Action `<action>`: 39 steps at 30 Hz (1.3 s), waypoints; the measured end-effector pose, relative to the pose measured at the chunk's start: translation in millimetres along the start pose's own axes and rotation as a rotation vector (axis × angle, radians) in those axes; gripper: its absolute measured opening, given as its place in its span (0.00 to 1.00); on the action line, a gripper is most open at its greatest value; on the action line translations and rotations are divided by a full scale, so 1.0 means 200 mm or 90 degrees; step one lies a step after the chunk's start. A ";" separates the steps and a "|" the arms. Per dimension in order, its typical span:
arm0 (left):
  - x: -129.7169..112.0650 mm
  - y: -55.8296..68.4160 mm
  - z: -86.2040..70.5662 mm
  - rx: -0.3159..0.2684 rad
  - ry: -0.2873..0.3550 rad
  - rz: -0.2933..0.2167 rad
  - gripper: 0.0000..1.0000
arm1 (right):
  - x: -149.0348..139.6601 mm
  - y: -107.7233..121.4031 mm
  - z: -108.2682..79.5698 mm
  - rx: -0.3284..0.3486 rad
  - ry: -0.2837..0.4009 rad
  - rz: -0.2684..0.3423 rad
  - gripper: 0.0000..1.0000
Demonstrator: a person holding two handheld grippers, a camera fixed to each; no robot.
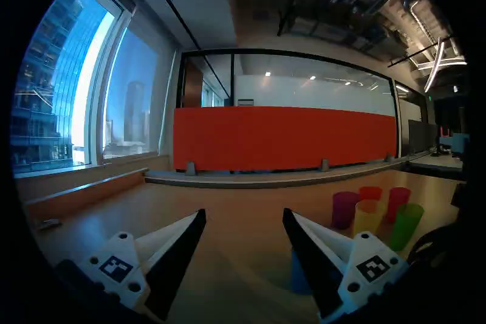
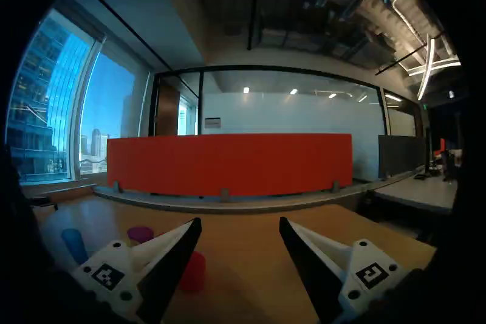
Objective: Pour water
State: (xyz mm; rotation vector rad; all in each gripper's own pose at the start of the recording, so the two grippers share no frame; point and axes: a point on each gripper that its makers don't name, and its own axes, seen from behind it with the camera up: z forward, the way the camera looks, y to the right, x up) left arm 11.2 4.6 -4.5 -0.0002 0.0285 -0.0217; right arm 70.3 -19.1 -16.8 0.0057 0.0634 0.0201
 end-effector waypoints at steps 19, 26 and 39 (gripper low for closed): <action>-0.03 -0.01 0.00 0.005 -0.015 0.003 0.94 | 0.00 0.01 0.00 0.001 0.000 0.003 0.99; -0.03 0.00 0.00 0.004 -0.016 0.004 0.94 | -0.02 0.01 0.00 0.004 -0.001 0.002 0.99; -0.03 0.00 0.00 0.004 -0.016 0.004 0.94 | -0.01 0.01 0.00 0.017 0.006 -0.015 0.99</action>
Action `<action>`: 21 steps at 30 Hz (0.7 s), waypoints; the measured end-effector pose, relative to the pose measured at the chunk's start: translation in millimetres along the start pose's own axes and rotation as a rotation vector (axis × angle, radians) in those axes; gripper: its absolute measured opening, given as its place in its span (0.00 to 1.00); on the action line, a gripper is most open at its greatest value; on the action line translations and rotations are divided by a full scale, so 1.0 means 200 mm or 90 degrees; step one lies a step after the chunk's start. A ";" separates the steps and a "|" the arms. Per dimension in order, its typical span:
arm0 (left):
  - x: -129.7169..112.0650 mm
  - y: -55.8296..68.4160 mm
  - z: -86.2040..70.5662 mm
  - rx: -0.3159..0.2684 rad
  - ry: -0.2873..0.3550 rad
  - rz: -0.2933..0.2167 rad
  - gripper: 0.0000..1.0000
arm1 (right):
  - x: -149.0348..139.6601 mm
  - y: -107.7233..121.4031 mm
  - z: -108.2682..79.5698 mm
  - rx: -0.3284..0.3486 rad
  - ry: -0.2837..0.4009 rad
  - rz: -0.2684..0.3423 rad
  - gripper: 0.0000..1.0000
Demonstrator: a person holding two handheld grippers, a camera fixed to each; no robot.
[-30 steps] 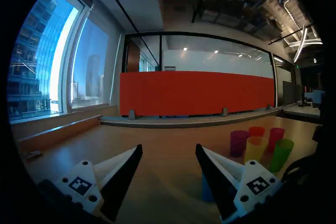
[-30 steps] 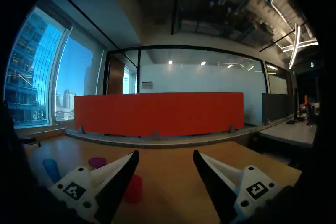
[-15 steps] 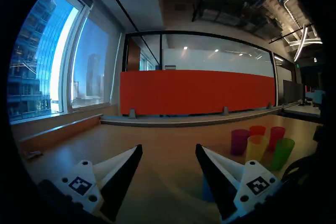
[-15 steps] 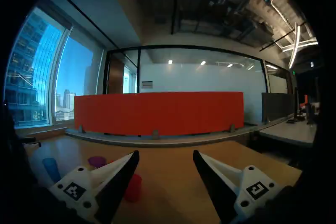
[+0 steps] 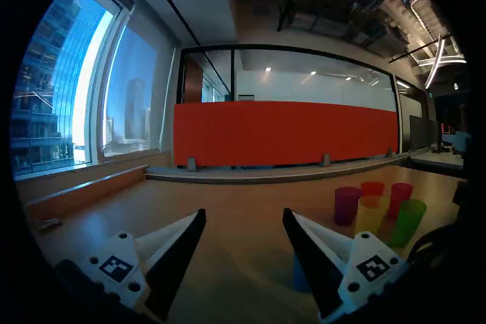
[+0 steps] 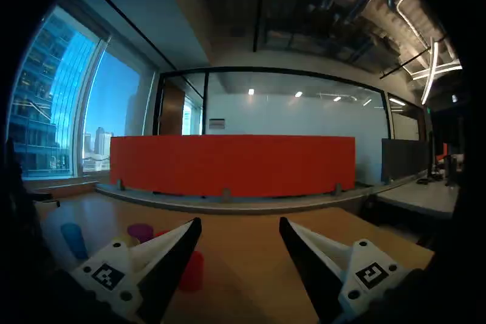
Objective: Pour water
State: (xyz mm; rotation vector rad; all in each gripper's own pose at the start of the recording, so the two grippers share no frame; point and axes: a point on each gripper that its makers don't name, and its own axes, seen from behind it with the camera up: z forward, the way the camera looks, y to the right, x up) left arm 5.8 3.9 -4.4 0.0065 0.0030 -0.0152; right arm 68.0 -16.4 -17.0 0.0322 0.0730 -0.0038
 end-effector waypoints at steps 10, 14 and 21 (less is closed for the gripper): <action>0.00 0.00 0.00 0.000 0.000 0.000 0.94 | -0.05 -0.05 0.02 0.018 0.000 -0.007 0.99; 0.00 0.00 0.00 0.000 0.000 0.000 0.94 | -0.09 -0.07 0.03 0.023 -0.005 -0.008 0.99; 0.01 0.00 0.00 0.000 0.000 0.000 0.94 | -0.15 -0.08 0.05 0.022 -0.008 -0.009 0.99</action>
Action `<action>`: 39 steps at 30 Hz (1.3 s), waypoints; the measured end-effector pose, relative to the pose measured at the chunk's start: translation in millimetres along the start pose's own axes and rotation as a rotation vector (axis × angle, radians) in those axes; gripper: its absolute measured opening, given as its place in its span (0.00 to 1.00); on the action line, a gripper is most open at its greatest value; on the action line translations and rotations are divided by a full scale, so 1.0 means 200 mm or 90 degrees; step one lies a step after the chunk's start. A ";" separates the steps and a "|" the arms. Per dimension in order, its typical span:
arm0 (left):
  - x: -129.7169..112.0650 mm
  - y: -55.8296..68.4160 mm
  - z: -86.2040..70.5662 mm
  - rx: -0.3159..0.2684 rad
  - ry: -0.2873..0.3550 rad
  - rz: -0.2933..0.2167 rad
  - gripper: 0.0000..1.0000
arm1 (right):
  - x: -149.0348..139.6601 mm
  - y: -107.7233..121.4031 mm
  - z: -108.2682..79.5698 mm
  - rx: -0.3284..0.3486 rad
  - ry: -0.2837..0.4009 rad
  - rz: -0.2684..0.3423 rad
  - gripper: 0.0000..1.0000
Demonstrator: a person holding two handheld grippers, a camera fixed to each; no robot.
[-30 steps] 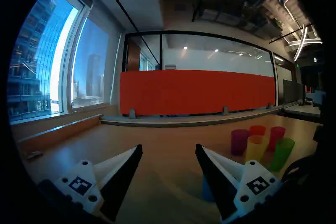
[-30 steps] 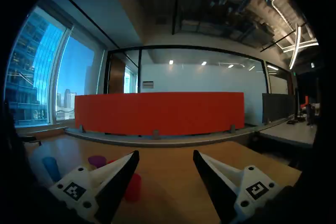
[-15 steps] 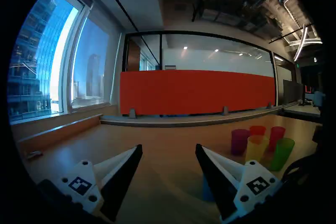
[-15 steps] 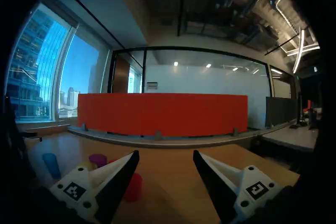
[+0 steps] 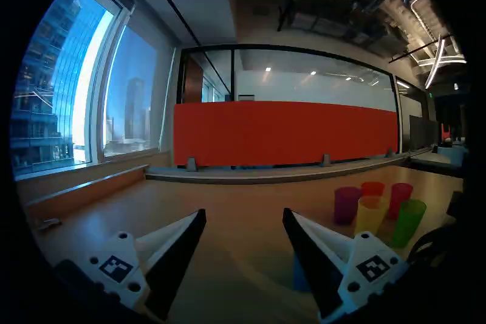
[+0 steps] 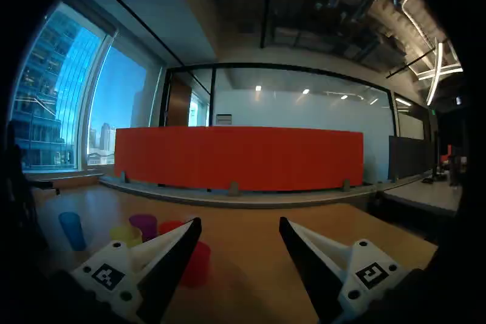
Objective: Pour water
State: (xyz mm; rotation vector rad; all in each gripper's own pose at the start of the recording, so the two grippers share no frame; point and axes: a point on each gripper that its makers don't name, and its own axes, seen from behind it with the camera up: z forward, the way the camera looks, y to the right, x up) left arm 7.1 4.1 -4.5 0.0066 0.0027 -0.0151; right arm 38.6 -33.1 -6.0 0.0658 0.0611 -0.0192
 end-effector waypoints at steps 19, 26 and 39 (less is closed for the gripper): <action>0.00 0.00 0.00 0.000 0.000 0.000 0.94 | -0.12 0.12 0.02 -0.027 -0.007 0.012 0.99; 0.00 0.00 0.00 0.000 0.000 0.000 0.94 | -0.18 0.13 0.02 -0.031 -0.020 0.010 0.99; 0.00 0.00 0.00 0.000 0.000 0.000 0.94 | -0.22 0.14 0.03 -0.035 -0.034 0.014 0.99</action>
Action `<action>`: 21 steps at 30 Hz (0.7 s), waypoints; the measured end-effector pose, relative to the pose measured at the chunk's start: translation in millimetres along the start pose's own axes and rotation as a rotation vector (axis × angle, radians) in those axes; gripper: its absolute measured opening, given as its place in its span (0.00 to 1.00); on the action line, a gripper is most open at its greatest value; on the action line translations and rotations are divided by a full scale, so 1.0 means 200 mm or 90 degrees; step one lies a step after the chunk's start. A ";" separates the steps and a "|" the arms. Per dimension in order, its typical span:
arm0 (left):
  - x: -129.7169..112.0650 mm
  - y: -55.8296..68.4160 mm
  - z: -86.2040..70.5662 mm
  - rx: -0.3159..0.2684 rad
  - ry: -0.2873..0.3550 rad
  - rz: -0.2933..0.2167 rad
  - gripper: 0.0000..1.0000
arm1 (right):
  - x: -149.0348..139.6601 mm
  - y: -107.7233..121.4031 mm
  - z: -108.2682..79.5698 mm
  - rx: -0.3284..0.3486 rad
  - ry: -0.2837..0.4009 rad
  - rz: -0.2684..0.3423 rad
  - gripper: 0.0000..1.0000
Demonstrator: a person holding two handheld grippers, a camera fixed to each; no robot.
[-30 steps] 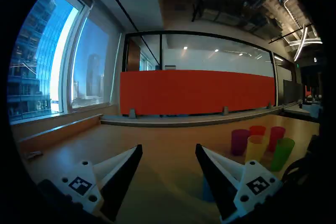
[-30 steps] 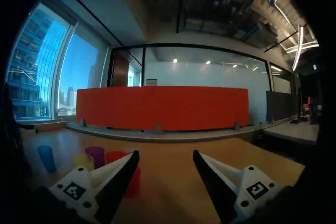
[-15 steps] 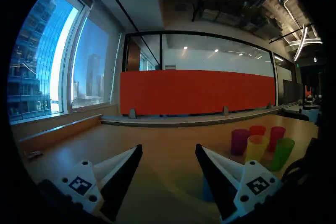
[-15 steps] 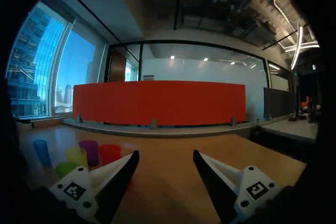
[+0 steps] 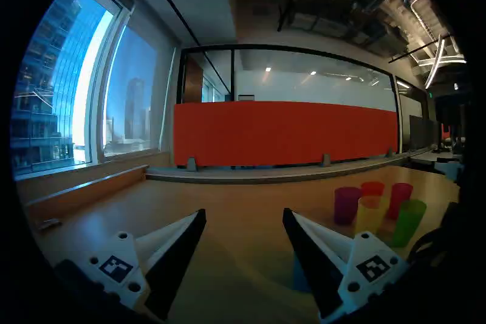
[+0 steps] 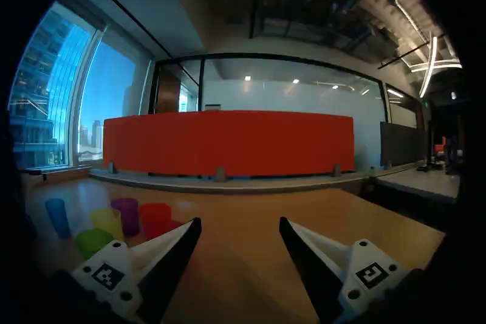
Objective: Pour water
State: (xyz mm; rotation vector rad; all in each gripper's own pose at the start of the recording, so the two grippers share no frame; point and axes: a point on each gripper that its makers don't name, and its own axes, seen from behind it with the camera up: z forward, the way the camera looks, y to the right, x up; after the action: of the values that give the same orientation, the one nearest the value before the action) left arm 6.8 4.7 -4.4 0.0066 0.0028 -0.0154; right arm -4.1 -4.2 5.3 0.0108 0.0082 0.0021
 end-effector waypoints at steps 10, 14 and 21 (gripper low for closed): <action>0.00 0.00 0.00 0.000 0.000 0.000 0.94 | 0.00 0.01 0.00 -0.002 -0.002 0.002 0.99; 0.00 0.00 0.00 0.000 0.000 0.000 0.94 | 0.00 0.01 -0.01 -0.002 -0.002 0.002 0.99; 0.00 0.00 0.00 0.000 0.000 0.000 0.94 | 0.00 0.01 -0.01 -0.002 -0.002 0.001 0.99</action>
State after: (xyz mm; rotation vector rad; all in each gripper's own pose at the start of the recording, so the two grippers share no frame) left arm 6.7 4.2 -4.5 0.0064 0.0026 -0.0153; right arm -4.6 -1.6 3.4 0.0084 0.0055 0.0043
